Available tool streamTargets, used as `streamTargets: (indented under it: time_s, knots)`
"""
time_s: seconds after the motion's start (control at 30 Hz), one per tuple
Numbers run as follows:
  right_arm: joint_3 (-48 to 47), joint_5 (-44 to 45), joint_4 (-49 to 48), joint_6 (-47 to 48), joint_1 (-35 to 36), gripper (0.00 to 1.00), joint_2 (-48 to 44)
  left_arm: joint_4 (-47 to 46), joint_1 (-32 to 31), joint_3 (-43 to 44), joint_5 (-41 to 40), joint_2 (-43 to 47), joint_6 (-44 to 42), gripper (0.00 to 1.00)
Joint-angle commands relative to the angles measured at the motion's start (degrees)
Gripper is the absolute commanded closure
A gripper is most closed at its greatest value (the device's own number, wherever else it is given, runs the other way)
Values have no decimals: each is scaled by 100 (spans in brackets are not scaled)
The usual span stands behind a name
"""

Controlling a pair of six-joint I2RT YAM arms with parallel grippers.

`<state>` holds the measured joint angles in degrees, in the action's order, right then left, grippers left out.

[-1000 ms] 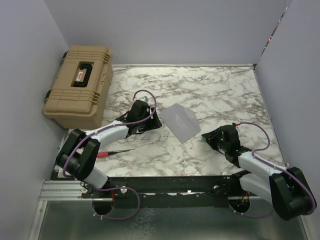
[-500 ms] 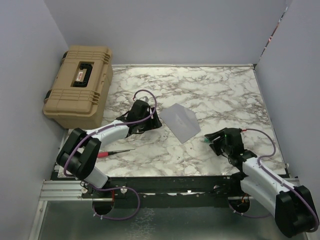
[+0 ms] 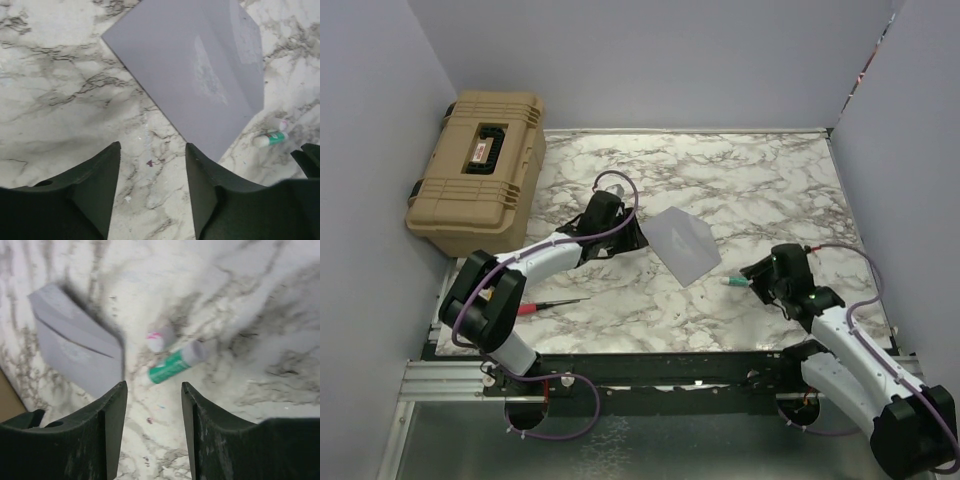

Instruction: Place the letter into the envelope and seal it

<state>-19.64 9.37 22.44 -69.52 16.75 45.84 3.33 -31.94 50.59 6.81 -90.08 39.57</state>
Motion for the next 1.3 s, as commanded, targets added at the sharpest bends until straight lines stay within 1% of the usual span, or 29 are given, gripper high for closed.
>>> streamTargets:
  time_s: [0.0,0.07,0.13,0.2,0.27,0.3,0.33,0.37,0.4,0.53,0.67,0.77,0.87,1.07,1.27]
  knots:
    - [-896,-17,164,980,-41,52,138,-425,1,237,801,-90,-112,51]
    - [-1169,-91,-59,1359,-43,55,420,-603,-21,262,835,-177,-80,56]
    - [-1451,-187,-256,1620,-41,57,900,-693,-31,310,784,-316,-18,61]
    - [-1722,-427,-576,1904,-49,59,1551,-749,-40,392,765,-496,50,66]
    - [-2014,-719,-934,2174,-89,65,2248,-807,-59,502,716,-726,107,71]
    - [-2186,-847,-1048,2250,-157,71,2616,-836,-70,579,709,-868,130,74]
    - [-2354,-1070,-1212,2380,-243,84,2923,-917,-87,669,729,-1002,150,76]
    - [-2461,-1228,-1332,2455,-335,95,3221,-975,-92,758,758,-1145,167,79]
    - [-2599,-1341,-1401,2511,-420,99,3457,-1034,-109,847,799,-1281,173,80]
    - [-3006,-1552,-1673,2821,-563,100,4282,-1112,-154,1131,654,-1682,48,88]
    - [-3250,-2239,-1858,2966,-739,100,4906,-585,-154,1479,420,-2132,62,94]
    - [-3370,-2541,-1856,3001,-761,100,5227,-402,-186,1479,276,-2318,108,95]
    - [-3340,-2695,-1953,2988,-774,100,5371,-344,-207,1454,211,-2443,155,95]
    - [-3307,-3383,-2131,2986,-771,99,5718,94,-242,1425,-102,-2481,76,96]
    - [-2863,-4162,-2745,2761,-770,99,5478,262,-264,1467,-196,-2559,77,97]
